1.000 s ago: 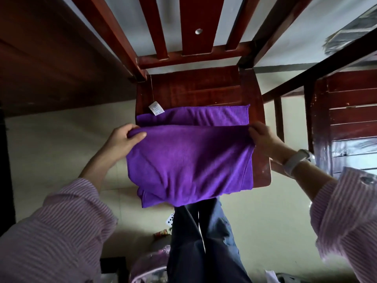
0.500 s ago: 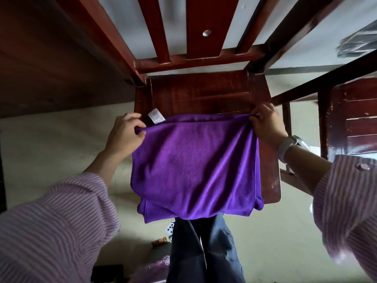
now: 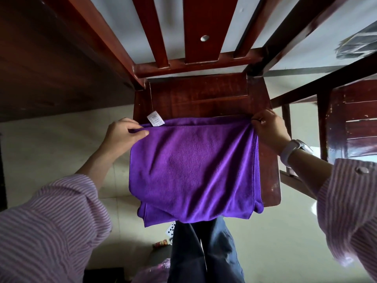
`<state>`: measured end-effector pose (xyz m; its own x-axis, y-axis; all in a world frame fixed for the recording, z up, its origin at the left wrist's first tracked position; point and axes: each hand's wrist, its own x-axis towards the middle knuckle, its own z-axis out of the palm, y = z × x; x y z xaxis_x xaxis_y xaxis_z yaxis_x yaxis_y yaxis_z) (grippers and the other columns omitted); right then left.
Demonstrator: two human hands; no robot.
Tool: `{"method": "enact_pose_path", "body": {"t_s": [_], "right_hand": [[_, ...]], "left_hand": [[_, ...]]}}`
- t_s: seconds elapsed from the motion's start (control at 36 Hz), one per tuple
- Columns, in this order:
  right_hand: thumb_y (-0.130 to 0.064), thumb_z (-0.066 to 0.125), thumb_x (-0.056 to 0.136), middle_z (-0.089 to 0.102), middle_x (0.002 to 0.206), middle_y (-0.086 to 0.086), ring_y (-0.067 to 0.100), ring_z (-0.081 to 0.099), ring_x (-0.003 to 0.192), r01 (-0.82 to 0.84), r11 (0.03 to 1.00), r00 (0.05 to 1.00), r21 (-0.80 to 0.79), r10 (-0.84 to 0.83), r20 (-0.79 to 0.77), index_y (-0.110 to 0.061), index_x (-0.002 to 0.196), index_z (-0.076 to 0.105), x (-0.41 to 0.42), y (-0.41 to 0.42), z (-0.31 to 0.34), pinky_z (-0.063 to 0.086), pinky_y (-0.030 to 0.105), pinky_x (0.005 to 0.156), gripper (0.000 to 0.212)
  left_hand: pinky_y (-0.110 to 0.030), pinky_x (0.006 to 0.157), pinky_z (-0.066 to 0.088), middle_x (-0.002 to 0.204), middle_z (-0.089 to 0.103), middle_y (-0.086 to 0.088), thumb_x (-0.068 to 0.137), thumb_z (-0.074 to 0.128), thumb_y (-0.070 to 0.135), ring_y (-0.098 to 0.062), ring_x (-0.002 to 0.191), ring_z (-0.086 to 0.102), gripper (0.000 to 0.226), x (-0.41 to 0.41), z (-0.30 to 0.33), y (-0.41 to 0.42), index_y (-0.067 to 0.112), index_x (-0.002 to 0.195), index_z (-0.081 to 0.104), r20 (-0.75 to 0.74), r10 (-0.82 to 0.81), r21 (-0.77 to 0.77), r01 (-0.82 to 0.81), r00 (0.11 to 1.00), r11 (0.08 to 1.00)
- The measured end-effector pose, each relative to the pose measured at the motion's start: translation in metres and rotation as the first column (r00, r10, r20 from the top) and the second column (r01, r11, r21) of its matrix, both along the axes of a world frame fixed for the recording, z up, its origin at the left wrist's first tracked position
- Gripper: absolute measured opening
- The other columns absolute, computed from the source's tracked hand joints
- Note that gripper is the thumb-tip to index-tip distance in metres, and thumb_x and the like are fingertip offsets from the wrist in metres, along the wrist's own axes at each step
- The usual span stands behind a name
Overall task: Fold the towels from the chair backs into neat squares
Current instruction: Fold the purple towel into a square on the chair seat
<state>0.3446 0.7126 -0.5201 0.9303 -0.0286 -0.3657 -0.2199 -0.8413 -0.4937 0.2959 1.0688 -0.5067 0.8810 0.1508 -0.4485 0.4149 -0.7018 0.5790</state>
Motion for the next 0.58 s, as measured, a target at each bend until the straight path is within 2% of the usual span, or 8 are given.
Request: {"method": "enact_pose_path", "body": {"t_s": [0.06, 0.14, 0.19, 0.28, 0.36, 0.5, 0.56, 0.58], "right_hand": [[-0.005, 0.056, 0.085, 0.062, 0.104, 0.021, 0.033, 0.057, 0.097, 0.061, 0.998, 0.998, 0.026, -0.061, 0.004, 0.002, 0.096, 0.065, -0.001, -0.002, 0.003, 0.034, 0.02, 0.075, 0.015], [-0.006, 0.056, 0.085, 0.064, 0.102, 0.021, 0.033, 0.058, 0.096, 0.135, 0.989, 0.991, 0.067, -0.136, 0.008, 0.001, 0.097, 0.065, -0.007, -0.008, 0.009, 0.035, 0.021, 0.074, 0.016], [-0.004, 0.056, 0.085, 0.063, 0.1, 0.023, 0.035, 0.059, 0.093, 0.159, 0.982, 0.986, 0.103, -0.162, 0.024, 0.003, 0.094, 0.064, -0.014, -0.014, 0.015, 0.035, 0.024, 0.073, 0.014], [-0.006, 0.057, 0.083, 0.061, 0.097, 0.023, 0.031, 0.058, 0.085, 0.15, 0.981, 0.983, 0.123, -0.161, 0.084, 0.005, 0.093, 0.062, -0.028, -0.02, 0.035, 0.034, 0.019, 0.071, 0.015], [-0.007, 0.055, 0.083, 0.061, 0.094, 0.023, 0.023, 0.055, 0.078, 0.112, 0.987, 0.98, 0.117, -0.129, 0.148, 0.006, 0.09, 0.062, -0.043, -0.024, 0.064, 0.034, 0.017, 0.069, 0.016], [0.008, 0.054, 0.082, 0.058, 0.092, 0.026, 0.034, 0.057, 0.082, 0.068, 0.994, 0.975, 0.09, -0.086, 0.204, 0.007, 0.085, 0.06, -0.058, -0.033, 0.121, 0.031, 0.017, 0.067, 0.007], [0.009, 0.054, 0.082, 0.058, 0.092, 0.023, 0.035, 0.057, 0.083, 0.041, 0.996, 0.97, 0.075, -0.057, 0.234, 0.006, 0.085, 0.06, -0.066, -0.037, 0.146, 0.037, 0.023, 0.072, 0.008], [0.008, 0.054, 0.081, 0.058, 0.091, 0.022, 0.036, 0.058, 0.083, 0.03, 0.997, 0.964, 0.068, -0.047, 0.262, 0.004, 0.085, 0.06, -0.07, -0.04, 0.159, 0.042, 0.031, 0.077, 0.008]], "left_hand": [[-0.009, 0.069, 0.041, 0.088, 0.059, 0.0, 0.075, 0.073, 0.015, -0.013, 0.085, 0.057, 0.021, -0.001, 0.006, 0.0, 0.003, 0.093, 0.07, -0.018, 0.09, -0.059, -0.091, 0.996, 0.994], [-0.015, 0.066, 0.043, 0.085, 0.058, 0.006, 0.075, 0.073, 0.016, -0.007, 0.08, 0.056, 0.02, -0.006, 0.021, 0.002, 0.006, 0.093, 0.069, -0.034, 0.14, -0.1, -0.143, 0.99, 0.985], [-0.01, 0.064, 0.044, 0.085, 0.056, 0.01, 0.075, 0.073, 0.015, -0.003, 0.08, 0.055, 0.018, -0.011, 0.033, 0.004, 0.008, 0.092, 0.069, -0.02, 0.114, -0.11, -0.116, 0.993, 0.987], [0.001, 0.067, 0.038, 0.085, 0.055, 0.014, 0.072, 0.074, 0.008, 0.009, 0.077, 0.056, 0.02, -0.02, 0.053, 0.005, 0.006, 0.091, 0.07, 0.035, 0.046, -0.116, -0.042, 0.998, 0.992], [0.003, 0.072, 0.034, 0.086, 0.054, 0.016, 0.074, 0.071, 0.001, 0.02, 0.077, 0.052, 0.018, -0.029, 0.077, 0.004, 0.001, 0.092, 0.07, 0.066, -0.043, -0.105, 0.049, 0.997, 0.993], [0.004, 0.074, 0.033, 0.087, 0.054, 0.016, 0.076, 0.067, -0.005, 0.019, 0.08, 0.051, 0.015, -0.043, 0.126, 0.0, 0.0, 0.089, 0.071, 0.133, -0.127, -0.058, 0.135, 0.983, 0.989], [0.004, 0.074, 0.033, 0.083, 0.057, 0.008, 0.073, 0.071, -0.003, 0.01, 0.079, 0.054, 0.014, -0.048, 0.149, -0.005, 0.0, 0.087, 0.071, 0.172, -0.141, -0.031, 0.149, 0.975, 0.988], [0.004, 0.075, 0.032, 0.084, 0.057, 0.003, 0.072, 0.073, -0.001, 0.004, 0.08, 0.054, 0.015, -0.05, 0.16, -0.007, 0.0, 0.086, 0.072, 0.193, -0.14, -0.012, 0.145, 0.971, 0.989]]}}
